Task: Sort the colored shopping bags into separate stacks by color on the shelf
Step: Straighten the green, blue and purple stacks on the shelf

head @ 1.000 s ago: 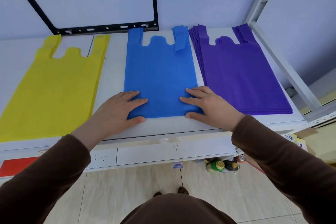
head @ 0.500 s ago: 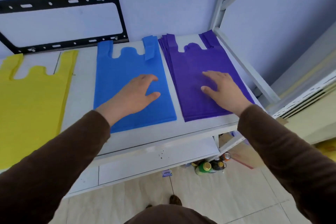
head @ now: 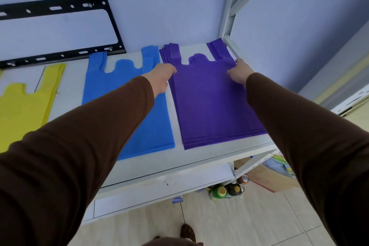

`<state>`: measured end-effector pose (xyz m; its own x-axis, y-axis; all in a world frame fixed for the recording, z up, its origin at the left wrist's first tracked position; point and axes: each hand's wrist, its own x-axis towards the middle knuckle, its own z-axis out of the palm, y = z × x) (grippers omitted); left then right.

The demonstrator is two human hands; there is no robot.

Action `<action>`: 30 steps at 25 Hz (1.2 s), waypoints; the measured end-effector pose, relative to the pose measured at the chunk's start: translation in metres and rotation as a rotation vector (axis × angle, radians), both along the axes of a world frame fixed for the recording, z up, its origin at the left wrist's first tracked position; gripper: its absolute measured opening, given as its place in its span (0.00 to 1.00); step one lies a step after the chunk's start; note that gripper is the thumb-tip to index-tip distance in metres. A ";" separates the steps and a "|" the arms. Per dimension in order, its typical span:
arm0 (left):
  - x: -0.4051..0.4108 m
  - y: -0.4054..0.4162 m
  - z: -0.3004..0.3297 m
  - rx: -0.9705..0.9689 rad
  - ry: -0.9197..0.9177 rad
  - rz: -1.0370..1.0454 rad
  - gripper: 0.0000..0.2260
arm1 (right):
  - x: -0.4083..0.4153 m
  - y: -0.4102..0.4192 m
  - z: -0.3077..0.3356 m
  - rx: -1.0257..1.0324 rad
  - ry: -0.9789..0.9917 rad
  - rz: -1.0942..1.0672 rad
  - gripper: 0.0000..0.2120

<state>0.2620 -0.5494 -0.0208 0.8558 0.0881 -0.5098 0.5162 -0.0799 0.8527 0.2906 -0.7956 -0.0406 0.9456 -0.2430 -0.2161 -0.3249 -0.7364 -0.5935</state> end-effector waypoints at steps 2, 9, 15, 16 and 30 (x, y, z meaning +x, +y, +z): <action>0.006 -0.001 -0.001 -0.059 -0.008 0.046 0.07 | 0.013 0.005 -0.003 0.098 0.002 -0.045 0.29; 0.030 -0.001 -0.016 -0.124 -0.017 0.093 0.14 | 0.029 0.009 -0.009 0.149 -0.073 -0.026 0.28; 0.007 -0.008 -0.002 0.187 -0.163 -0.131 0.24 | 0.008 0.004 0.001 0.028 -0.112 0.054 0.25; -0.007 -0.008 0.000 0.348 -0.286 -0.269 0.26 | -0.007 0.004 0.006 -0.010 -0.147 0.116 0.24; -0.154 -0.014 -0.049 1.129 -0.743 -0.982 0.30 | -0.178 -0.074 -0.026 -0.424 -0.052 0.747 0.29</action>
<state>0.1078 -0.5636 -0.0694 0.8154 -0.5764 -0.0535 -0.5621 -0.8105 0.1650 0.1123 -0.8691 -0.0668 0.8960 0.3966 -0.1999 0.3532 -0.9092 -0.2204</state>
